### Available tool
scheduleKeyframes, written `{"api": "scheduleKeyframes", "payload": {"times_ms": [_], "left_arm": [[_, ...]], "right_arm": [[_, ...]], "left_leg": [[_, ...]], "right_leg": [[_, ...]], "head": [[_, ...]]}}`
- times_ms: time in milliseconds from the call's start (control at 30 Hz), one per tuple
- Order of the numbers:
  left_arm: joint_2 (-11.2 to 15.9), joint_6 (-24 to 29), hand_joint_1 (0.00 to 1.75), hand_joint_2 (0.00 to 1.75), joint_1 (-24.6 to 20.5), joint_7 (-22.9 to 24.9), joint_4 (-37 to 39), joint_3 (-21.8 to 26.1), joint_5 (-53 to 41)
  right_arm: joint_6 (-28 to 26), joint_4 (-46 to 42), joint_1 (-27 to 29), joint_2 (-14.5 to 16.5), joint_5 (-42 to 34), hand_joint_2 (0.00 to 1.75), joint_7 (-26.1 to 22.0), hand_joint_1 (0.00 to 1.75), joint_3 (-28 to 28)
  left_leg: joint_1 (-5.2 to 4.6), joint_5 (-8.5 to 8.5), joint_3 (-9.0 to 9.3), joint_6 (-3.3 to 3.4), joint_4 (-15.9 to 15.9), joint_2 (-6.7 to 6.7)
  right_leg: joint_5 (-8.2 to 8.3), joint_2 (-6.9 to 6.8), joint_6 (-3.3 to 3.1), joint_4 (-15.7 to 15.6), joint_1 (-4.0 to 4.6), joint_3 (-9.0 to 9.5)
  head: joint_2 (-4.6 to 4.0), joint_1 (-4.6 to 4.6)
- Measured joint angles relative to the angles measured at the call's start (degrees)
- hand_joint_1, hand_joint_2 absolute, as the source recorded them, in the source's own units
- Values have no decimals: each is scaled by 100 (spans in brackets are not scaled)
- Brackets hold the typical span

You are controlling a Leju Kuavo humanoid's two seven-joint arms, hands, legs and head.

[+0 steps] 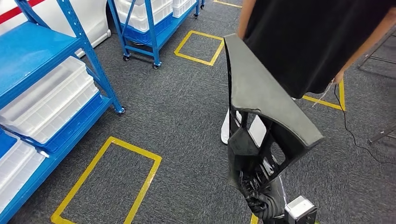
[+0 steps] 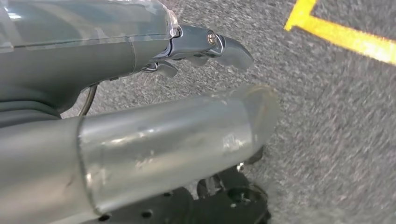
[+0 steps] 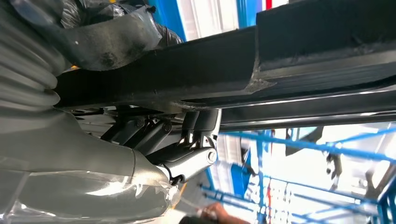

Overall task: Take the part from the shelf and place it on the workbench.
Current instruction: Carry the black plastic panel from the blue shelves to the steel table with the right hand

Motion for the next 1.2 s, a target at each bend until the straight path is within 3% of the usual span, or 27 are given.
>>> {"api": "scheduleKeyframes", "payload": {"times_ms": [67,100,133,167,200,267,300,367,433,500,533,567,600,633,667,733,800,833,900,967,1033,1100,1133,1200], "left_arm": [[1,-10,0,0,14,1,-1,1,-3],[1,-12,0,0,15,1,-1,2,-4],[1,-12,0,0,11,2,-1,2,-7],[0,-10,0,0,4,2,-1,2,-9],[-3,-4,0,0,-2,3,-1,2,-12],[-8,22,0,0,-4,-7,-1,2,-15],[-10,41,0,0,0,-25,-1,2,-15],[-12,71,0,0,6,-79,-1,2,-15],[-9,87,0,0,15,-140,-1,2,-15],[0,92,0,0,39,-181,1,2,-20],[4,93,0,0,56,-193,1,2,-23],[10,93,0,0,75,-202,2,2,-27],[15,93,0,0,95,-209,3,3,-29],[19,93,0,0,107,-216,3,4,-31],[23,93,0,0,115,-223,4,5,-32],[37,93,0,0,117,-236,6,6,-33],[46,92,0,0,112,-247,11,5,-39],[48,92,0,0,111,-250,15,5,-49],[50,94,0,0,116,-254,20,6,-78],[52,95,0,0,127,-261,25,8,-109],[53,92,0,0,153,-270,32,12,-141],[55,87,0,0,186,-270,44,22,-187],[56,83,0,0,196,-265,51,29,-211],[55,70,0,0,200,-254,62,39,-256]], "right_arm": [[-28,1,0,-1,56,175,4,175,0],[-58,2,3,-1,100,175,-2,175,0],[-102,1,5,-1,154,175,-11,175,-1],[-163,-4,6,0,218,175,-30,175,-3],[-235,-15,7,-1,286,175,-53,175,-5],[-389,-67,14,-1,422,175,-104,175,-14],[-464,-109,31,-1,480,175,-128,175,-27],[-603,-208,98,0,559,175,-172,175,-76],[-715,-295,168,0,591,175,-209,175,-132],[-796,-343,214,0,610,175,-246,175,-176],[-824,-351,241,0,620,175,-265,175,-196],[-846,-355,281,0,630,175,-281,175,-214],[-859,-360,325,0,641,175,-293,175,-230],[-864,-367,360,0,645,175,-298,175,-244],[-868,-378,387,0,648,175,-300,175,-255],[-873,-402,405,0,651,175,-306,175,-267],[-900,-425,417,0,667,175,-313,175,-271],[-933,-432,430,0,684,175,-313,175,-275],[-1097,-440,483,0,733,175,-319,175,-309],[-1393,-445,536,-1,739,175,-368,175,-366],[-1658,-447,562,-2,663,175,-465,175,-418],[-1749,-453,595,-2,565,175,-542,175,-469],[-1744,-459,619,-2,535,175,-565,175,-487],[-1721,-478,652,-2,514,175,-588,175,-500]], "left_leg": [[-26,2,-23,14,6,159],[-36,1,-27,15,8,236],[-45,-2,-24,15,11,305],[-52,-7,-13,13,11,369],[-59,-14,-1,9,10,424],[-83,-30,10,-19,19,524],[-92,-35,12,-38,18,582],[-98,-56,25,-86,13,694],[-85,-213,-19,-132,181,520],[-67,-577,-276,-162,803,174],[-62,-756,-458,-171,1204,77],[-58,-859,-609,-179,1524,35],[-55,-849,-680,-185,1664,21],[-49,-720,-646,-189,1569,12],[-37,-501,-511,-191,1259,-19],[-4,-157,-177,-190,501,-254],[5,-89,-33,-157,165,-472],[-4,-94,-35,-131,148,-491],[-5,-64,-37,-56,119,-354],[8,-26,-34,15,70,-208],[-11,-16,-45,48,59,-57],[-34,-24,-56,57,62,113],[-41,-30,-55,58,62,193],[-48,-43,-39,48,61,324]], "right_leg": [[-238,-73,24,641,-14,-305],[-202,-85,22,703,-18,-326],[-59,-107,9,526,-17,-225],[149,-164,-18,151,-8,-19],[309,-304,-57,-279,18,213],[457,-569,-136,-865,99,500],[441,-629,-162,-946,134,521],[476,-501,-207,-992,131,505],[529,-362,-264,-1064,86,526],[565,-222,-304,-1097,61,529],[571,-141,-314,-1092,59,520],[572,-56,-316,-1083,59,514],[573,28,-316,-1070,58,510],[569,112,-310,-1052,55,509],[561,197,-298,-1023,49,507],[528,345,-245,-934,40,476],[521,471,-169,-862,31,398],[535,531,-132,-845,27,360],[550,597,-66,-828,13,310],[374,357,-15,-568,24,174],[11,31,26,78,19,-138],[-182,-69,46,622,1,-394],[-126,-87,42,626,-2,-385],[219,-174,3,2,12,-27]], "head": [[0,-1],[0,-1],[0,-1],[0,-1],[0,-1],[0,-1],[0,-1],[0,-1],[0,-2],[0,-2],[0,-3],[0,-2],[0,-2],[0,-3],[0,-3],[0,-3],[0,-1],[0,0],[0,2],[0,3],[0,4],[0,3],[0,3],[0,3]]}}
